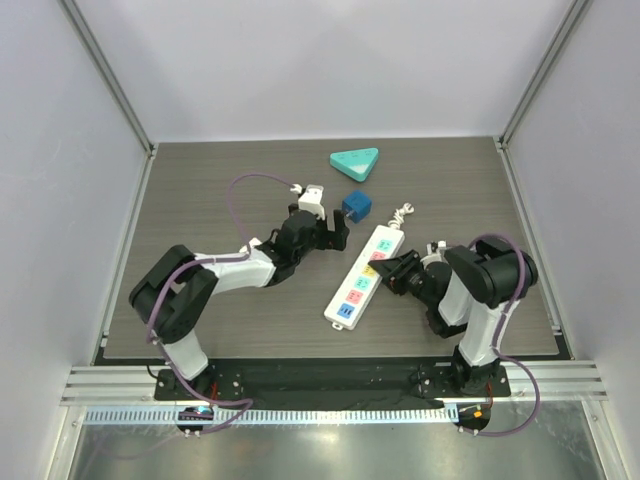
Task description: Pull the plug off the socket
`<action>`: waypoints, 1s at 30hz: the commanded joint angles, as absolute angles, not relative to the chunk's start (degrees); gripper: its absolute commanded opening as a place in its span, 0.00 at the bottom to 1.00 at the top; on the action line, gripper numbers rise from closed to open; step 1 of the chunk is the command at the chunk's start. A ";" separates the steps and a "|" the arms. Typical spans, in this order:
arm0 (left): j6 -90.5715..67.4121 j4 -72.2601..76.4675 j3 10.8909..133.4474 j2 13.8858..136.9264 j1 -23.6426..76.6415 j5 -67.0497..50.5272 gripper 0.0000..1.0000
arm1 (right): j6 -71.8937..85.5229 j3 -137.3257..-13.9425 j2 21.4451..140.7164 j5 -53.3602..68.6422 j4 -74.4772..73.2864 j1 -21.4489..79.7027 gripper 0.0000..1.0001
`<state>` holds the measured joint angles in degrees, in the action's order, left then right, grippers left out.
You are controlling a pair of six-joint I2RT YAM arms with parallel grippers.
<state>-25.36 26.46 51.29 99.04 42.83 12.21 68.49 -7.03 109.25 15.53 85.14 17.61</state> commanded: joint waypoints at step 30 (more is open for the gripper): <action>-22.24 38.76 42.63 90.62 40.70 11.60 0.94 | 49.57 -14.86 56.62 11.43 0.36 -26.19 0.18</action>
